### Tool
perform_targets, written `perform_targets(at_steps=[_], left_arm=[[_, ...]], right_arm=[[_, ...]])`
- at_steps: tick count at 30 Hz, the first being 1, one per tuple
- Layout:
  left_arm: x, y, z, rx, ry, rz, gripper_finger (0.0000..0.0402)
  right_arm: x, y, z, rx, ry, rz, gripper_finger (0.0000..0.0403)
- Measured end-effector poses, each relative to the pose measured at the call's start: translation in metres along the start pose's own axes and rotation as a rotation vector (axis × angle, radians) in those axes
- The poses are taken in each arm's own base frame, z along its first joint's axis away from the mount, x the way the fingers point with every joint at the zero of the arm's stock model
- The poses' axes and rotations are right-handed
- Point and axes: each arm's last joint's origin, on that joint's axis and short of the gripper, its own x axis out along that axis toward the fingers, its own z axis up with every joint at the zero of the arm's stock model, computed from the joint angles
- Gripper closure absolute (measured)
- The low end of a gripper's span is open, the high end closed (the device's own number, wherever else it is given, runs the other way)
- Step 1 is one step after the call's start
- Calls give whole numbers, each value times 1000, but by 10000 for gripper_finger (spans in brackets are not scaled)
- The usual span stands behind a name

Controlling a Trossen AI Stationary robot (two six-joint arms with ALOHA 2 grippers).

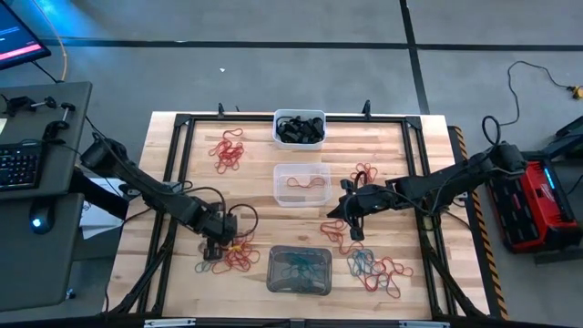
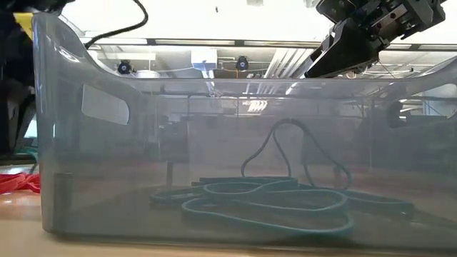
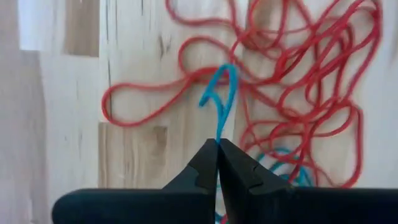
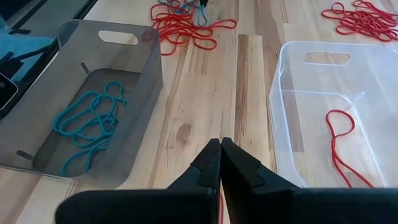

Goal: Sort rubber bands into baskets
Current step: Put the blue rubber band into the black bin

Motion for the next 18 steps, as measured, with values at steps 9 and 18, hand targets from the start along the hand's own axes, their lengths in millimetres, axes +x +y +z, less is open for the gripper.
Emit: perform_targets(at_steps=[9, 18], left_arm=[[-45, -17, 34, -29, -135, -5, 401], [-92, -31, 65, -28, -324, -51, 401]], right_arm=[[0, 0, 0, 0, -3, -8, 403], [0, -1, 0, -1, -3, -54, 403]])
